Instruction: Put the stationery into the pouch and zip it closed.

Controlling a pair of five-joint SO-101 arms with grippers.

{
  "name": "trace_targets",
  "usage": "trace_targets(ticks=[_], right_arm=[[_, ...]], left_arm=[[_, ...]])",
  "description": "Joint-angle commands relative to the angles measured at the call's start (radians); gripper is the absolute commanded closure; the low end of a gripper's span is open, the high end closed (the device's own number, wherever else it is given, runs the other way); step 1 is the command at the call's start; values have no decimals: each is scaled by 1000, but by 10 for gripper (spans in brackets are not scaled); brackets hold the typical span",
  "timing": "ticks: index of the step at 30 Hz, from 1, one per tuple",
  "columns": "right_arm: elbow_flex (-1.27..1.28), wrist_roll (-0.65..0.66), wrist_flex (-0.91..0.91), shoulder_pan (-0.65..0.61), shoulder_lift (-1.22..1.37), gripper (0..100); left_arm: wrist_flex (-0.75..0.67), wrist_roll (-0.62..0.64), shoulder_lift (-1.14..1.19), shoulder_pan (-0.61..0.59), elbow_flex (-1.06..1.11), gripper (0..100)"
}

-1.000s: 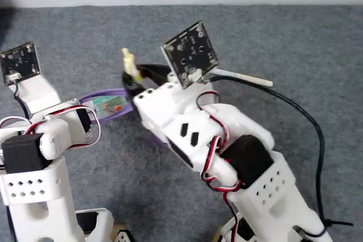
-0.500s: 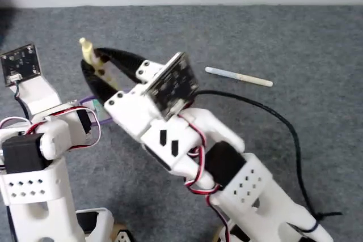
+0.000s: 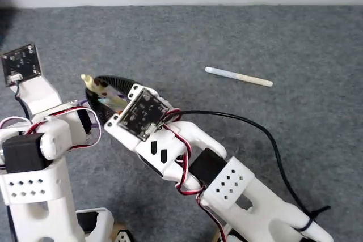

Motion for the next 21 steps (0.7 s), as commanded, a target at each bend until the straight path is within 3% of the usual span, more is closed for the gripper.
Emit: trace_targets(ticks=[1,6,15,17,21], right_arm=[[-20,31,76,-1,-30,946],[-120,-21,211,-2,-28,801],[-292,-61,412,-1,-28,801],[-315,-61,453,1,-28,834],[-354,-91,521,54,-28,998]], left_arm=[[0,9,0,-5,-53,987],[0,9,0,-5,-53,987],[-2,9,0,-5,-53,987],[-3,9,0,-5,-53,987],[0,9,0,-5,-53,987]])
